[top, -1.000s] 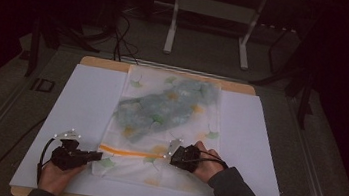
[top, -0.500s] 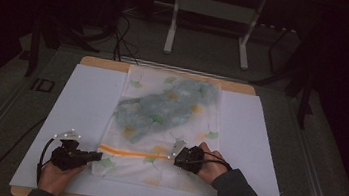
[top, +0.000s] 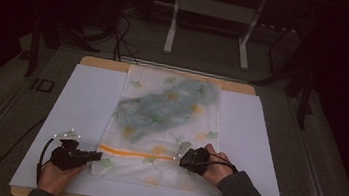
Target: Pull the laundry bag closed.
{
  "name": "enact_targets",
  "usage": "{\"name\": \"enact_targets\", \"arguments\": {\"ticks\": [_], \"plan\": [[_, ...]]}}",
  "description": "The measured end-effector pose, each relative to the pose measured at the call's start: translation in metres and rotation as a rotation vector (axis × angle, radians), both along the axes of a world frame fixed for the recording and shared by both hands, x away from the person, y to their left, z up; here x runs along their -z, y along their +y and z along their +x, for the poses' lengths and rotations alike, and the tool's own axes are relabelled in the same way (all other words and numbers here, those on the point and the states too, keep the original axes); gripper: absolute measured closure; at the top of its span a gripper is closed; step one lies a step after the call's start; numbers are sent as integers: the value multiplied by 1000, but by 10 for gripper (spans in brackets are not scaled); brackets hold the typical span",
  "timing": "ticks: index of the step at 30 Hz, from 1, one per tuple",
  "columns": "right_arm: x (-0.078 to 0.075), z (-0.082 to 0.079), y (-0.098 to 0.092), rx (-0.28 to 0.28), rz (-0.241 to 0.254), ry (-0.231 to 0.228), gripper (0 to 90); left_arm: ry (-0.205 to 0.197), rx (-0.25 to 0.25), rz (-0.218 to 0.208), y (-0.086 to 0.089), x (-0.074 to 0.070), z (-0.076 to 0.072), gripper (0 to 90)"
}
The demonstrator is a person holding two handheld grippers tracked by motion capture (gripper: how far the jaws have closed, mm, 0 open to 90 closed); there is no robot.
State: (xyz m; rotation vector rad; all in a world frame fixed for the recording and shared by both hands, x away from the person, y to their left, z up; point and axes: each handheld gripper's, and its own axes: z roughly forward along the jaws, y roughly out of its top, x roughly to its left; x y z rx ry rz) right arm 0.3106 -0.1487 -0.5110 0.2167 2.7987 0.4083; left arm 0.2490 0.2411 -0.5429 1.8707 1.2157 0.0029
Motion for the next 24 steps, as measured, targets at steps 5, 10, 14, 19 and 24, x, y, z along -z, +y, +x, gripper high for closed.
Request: {"name": "enact_targets", "arguments": {"ticks": [5, 10, 14, 19, 24], "plan": [[-1, 0, -7, 11, -11, -1, 900, -1, -4, -1, 1, 0, 0, 889], [-3, -1, -15, 20, -22, -2, 900, -1, -4, 0, 1, 0, 0, 888], [-4, 0, -20, 26, -12, 7, 900, 0, -3, -2, 1, 0, 0, 888], [-3, -2, -22, 22, -31, 4, 900, 1, -6, -2, 1, 0, 0, 888], [-3, -3, -27, 27, -41, 1, 900, 1, -6, -1, 1, 0, 0, 888]]}}
